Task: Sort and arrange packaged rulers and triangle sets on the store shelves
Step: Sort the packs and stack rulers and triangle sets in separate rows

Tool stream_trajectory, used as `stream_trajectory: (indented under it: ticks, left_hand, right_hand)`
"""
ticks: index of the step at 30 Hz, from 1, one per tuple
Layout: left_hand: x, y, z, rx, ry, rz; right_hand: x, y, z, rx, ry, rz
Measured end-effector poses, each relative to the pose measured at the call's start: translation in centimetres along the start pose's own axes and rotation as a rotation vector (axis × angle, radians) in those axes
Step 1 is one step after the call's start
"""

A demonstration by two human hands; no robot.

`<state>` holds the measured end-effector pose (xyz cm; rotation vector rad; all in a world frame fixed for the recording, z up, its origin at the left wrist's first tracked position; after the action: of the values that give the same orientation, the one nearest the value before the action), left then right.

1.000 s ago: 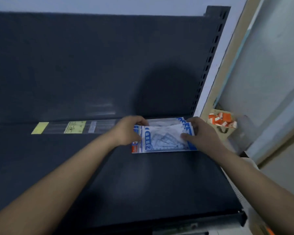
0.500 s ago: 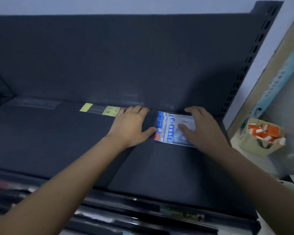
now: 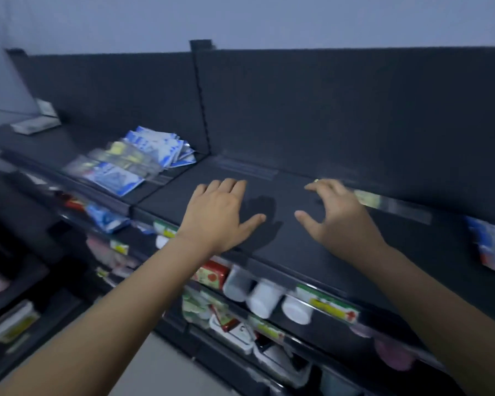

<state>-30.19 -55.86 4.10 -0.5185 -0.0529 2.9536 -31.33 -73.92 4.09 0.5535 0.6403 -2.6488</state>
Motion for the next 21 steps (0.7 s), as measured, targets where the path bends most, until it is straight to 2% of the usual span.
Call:
stream_trajectory:
  ticks: [4,8,14,21]
  left_hand:
    - [1.1,-10.6,0.7,-0.031,-0.002,0.130]
    - [2.4,-18.2,-0.5,-0.038,-0.043,0.199]
    - [2.0,-27.1,-3.3,-0.033,-0.081,0.298]
    - [-3.4,-36.8,-5.8,-0.103,-0.081,0.309]
  right_hand:
    - [-3.6,-7.8,-5.6,-0.063,-0.057,0.067]
    - [-6.7,-12.9,-10.3,-0.088,-0.130,0.115]
    - [-13.0,-17.1,-16.4,-0.057,-0.209,0.152]
    - [-22.7,-20.7,-24.8,0.001,-0.325,0.178]
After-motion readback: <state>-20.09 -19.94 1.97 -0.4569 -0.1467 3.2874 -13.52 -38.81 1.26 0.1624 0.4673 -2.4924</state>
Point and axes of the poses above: each hand's wrist, its own x-axis away from the middle knuckle, its own z-axis out of the back of the hand, y = z × x, the point moved 8 cm from there along -x, towards the middle knuckle, and after that the axes turned 7 degrees about z, right-handed, at the moved point
